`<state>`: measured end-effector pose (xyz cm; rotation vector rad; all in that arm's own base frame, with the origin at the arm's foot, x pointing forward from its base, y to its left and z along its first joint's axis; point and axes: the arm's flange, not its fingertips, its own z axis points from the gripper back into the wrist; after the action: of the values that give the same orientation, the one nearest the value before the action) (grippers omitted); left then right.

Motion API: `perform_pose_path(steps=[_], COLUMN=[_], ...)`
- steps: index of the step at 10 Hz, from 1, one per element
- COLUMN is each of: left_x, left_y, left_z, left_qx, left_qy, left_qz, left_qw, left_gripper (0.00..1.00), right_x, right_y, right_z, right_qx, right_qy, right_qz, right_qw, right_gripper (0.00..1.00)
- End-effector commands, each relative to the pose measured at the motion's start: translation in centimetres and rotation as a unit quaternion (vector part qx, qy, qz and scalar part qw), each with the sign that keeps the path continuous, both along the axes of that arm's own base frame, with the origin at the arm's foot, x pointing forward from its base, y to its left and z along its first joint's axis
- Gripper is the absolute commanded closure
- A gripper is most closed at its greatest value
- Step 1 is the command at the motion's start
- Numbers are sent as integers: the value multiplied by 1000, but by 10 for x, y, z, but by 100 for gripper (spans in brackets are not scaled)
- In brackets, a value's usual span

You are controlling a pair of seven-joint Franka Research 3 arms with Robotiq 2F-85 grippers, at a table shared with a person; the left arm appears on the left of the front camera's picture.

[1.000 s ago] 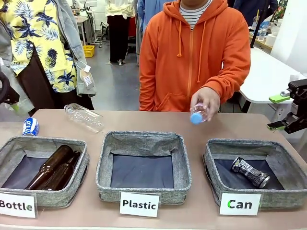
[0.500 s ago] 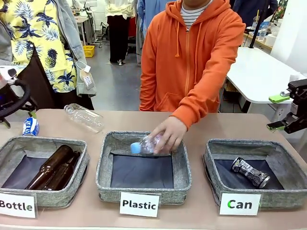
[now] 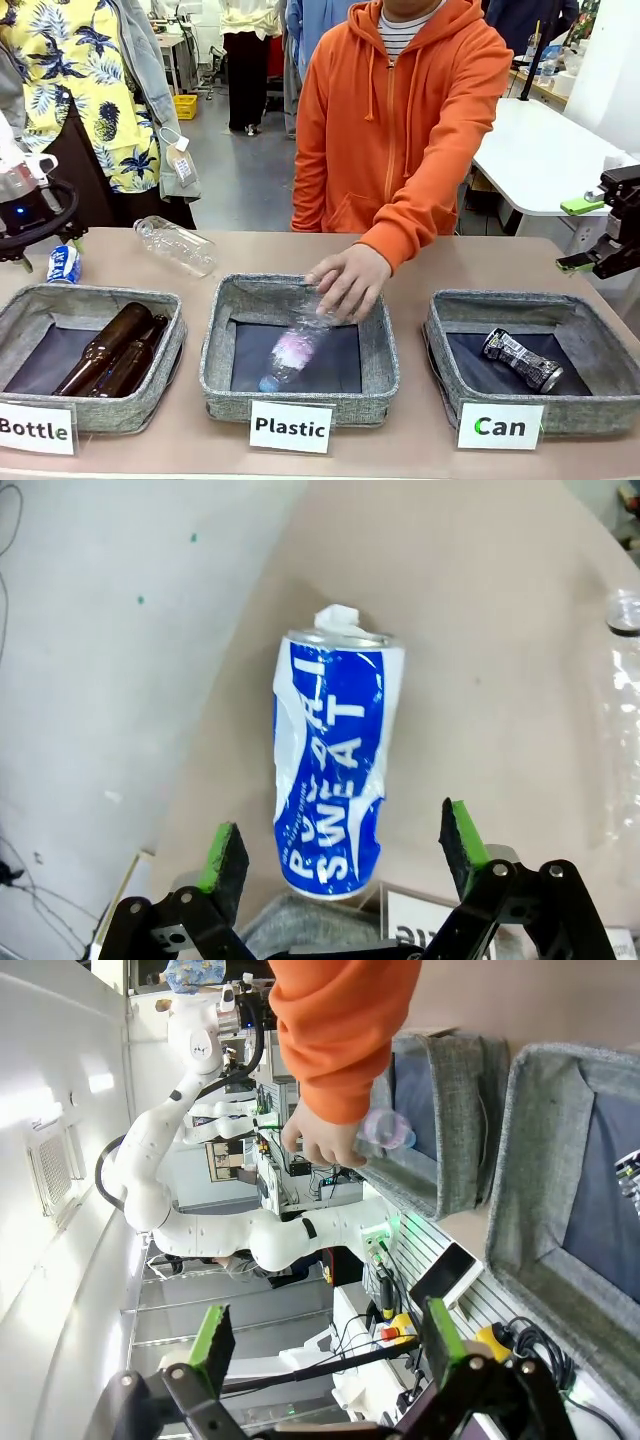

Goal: Sort the can waste into the basket.
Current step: Pick up the can waste from the table and place it in the right Fabric basket.

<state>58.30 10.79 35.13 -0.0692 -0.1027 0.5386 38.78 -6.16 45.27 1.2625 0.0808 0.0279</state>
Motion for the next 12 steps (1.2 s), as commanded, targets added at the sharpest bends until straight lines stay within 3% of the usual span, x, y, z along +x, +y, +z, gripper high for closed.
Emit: perform_pose_path(steps=[1, 5, 8, 10, 12], left_x=[6, 24, 42, 52, 54], left_y=[2, 3, -9, -17, -20], left_z=[-4, -38, -71, -91, -98], left_qx=[31, 30, 39, 31, 36], left_qy=[6, -2, 15, 47, 67], left_qz=[13, -30, -32, -41, -37], left_qw=[999, 999, 999, 998, 996], left_gripper=[0, 0, 0, 0, 0], right_x=[-2, -2, -2, -2, -2], right_y=[-3, -3, -3, -3, -3], right_z=[2, 2, 2, 2, 2], right_qx=[-1, -1, -1, -1, -1], right_qy=[-9, -9, -9, -9, -9], right_qz=[9, 9, 9, 9, 9], right_qw=[1000, 1000, 1000, 1000, 1000], right_gripper=[0, 0, 0, 0, 0])
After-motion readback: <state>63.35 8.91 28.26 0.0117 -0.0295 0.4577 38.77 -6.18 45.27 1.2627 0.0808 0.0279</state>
